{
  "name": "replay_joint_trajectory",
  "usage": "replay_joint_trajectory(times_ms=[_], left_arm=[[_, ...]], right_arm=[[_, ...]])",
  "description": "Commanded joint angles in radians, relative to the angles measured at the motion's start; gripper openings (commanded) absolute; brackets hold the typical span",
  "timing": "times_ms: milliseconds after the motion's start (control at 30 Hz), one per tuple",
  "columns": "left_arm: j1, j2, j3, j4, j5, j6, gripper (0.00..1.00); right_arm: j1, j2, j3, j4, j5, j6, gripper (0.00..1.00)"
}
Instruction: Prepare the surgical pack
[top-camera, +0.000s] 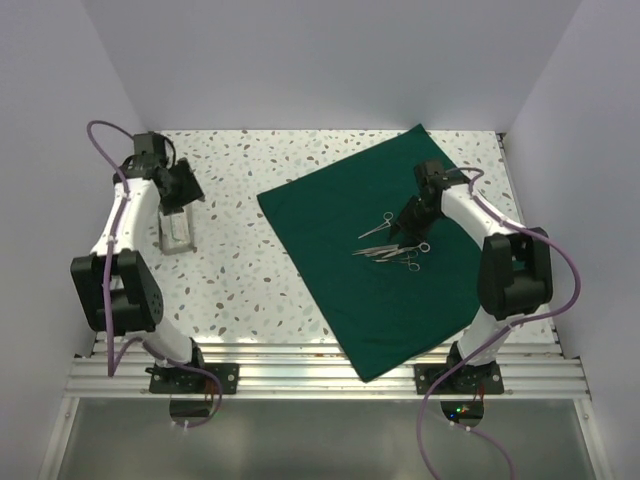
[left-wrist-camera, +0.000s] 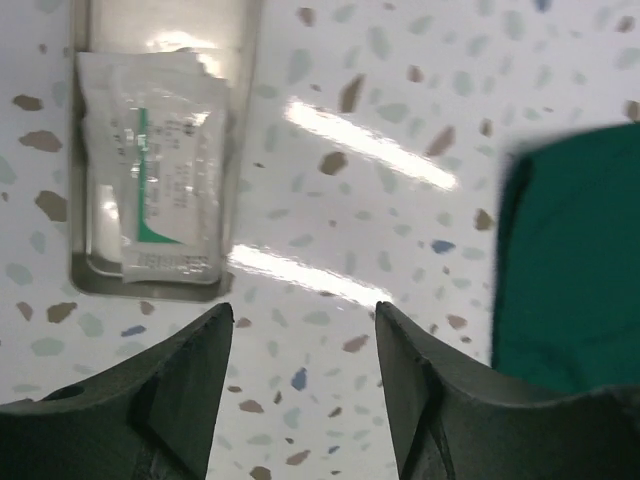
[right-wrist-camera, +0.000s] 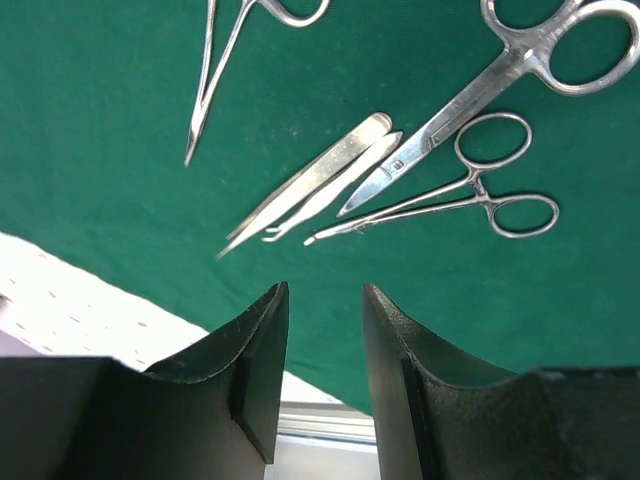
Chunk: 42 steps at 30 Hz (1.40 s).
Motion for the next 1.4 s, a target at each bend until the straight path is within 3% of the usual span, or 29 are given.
replay_joint_trajectory(times_ms=[0, 267, 433, 700, 1367], left_arm=[[-0.101, -0.113, -0.044, 0.032, 0.036, -0.067, 0.64], [-0.252, -0.130, -0.112, 0.081, 0.094, -0.078, 0.65], [-0.258, -0.124, -0.107, 0.070, 0.134, -0.044, 0.65], [-0.267, -0.099, -0.121, 0.105, 0.176, -0.049, 0.64], [-0.276, -0.076, -0.109, 0.107, 0.187, -0.034, 0.63]], right_arm=[[0.008, 0.013, -0.005, 0.010, 0.050, 0.148, 0.40], [0.137, 0.065, 0.075, -0.009, 0.185, 0.309, 0.40], [0.172, 0.085, 0.083, -0.005, 0.245, 0.365, 0.40], [0.175, 0.159, 0.087, 0.036, 0.219, 0.357, 0.36], [0.177, 0.167, 0.117, 0.027, 0.224, 0.398, 0.32]])
